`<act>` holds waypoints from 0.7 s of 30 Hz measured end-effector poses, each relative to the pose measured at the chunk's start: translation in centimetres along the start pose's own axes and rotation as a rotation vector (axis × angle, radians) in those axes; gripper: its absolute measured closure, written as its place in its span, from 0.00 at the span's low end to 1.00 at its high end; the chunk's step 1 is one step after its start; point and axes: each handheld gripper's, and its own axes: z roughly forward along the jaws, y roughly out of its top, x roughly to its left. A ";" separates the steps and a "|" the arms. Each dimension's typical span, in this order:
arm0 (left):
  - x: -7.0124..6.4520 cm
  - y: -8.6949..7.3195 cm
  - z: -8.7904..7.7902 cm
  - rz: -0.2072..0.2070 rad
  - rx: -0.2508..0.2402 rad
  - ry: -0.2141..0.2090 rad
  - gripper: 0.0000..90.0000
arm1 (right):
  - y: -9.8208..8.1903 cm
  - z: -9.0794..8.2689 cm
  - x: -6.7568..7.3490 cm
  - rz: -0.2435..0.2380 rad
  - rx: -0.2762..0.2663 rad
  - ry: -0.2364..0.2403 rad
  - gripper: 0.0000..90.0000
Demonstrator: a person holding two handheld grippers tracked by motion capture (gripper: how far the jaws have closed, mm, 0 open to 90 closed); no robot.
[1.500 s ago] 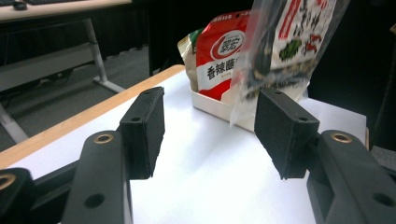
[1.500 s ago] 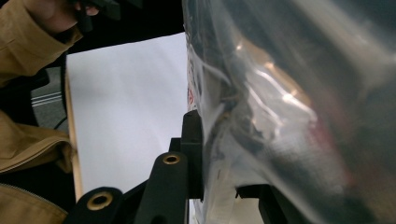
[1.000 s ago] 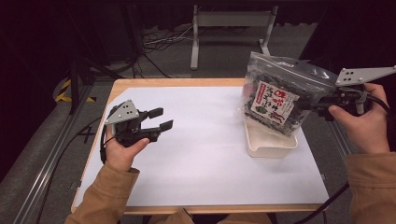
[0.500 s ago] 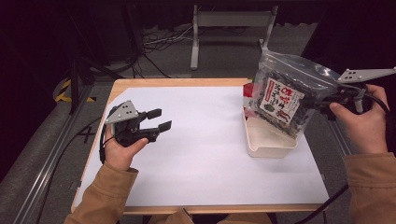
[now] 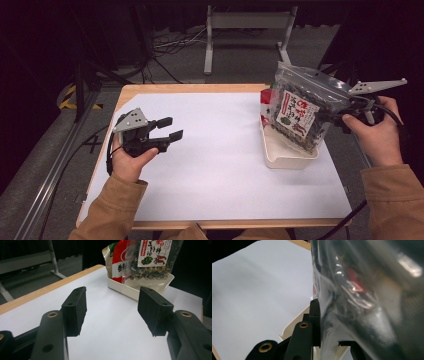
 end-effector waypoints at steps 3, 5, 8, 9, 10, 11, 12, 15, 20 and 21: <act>0.0 0.0 -0.1 -0.003 -0.001 0.003 0.46 | -0.3 0.4 0.0 0.001 0.010 0.004 0.85; 0.1 -0.1 -0.3 -0.007 -0.001 0.005 0.45 | -0.4 0.6 0.0 0.002 0.015 0.006 0.85; 0.1 -0.1 -0.3 -0.007 -0.004 0.006 0.45 | -0.6 1.1 0.0 -0.001 0.036 0.004 0.85; 0.1 -0.1 -0.3 -0.006 -0.003 0.006 0.45 | -0.7 1.3 0.1 0.000 0.045 0.010 0.85; 0.1 -0.1 -0.2 -0.005 -0.002 0.005 0.45 | -0.8 1.6 0.1 -0.004 0.056 0.014 0.85; 0.1 -0.1 -0.2 -0.006 -0.001 0.006 0.45 | -0.8 2.0 0.2 -0.007 0.066 0.020 0.85; 0.1 -0.1 -0.2 -0.005 -0.001 0.006 0.45 | -0.9 2.4 0.2 -0.012 0.078 0.019 0.85; 0.1 -0.1 -0.3 -0.006 -0.003 0.007 0.45 | -1.1 3.1 0.4 -0.017 0.093 0.019 0.85; 0.1 -0.1 -0.2 -0.010 0.000 0.007 0.45 | -1.9 4.2 0.0 0.006 0.121 0.025 0.85; 0.2 -0.1 -0.1 -0.003 -0.001 0.008 0.45 | -2.1 4.7 -0.1 0.006 0.147 0.022 0.85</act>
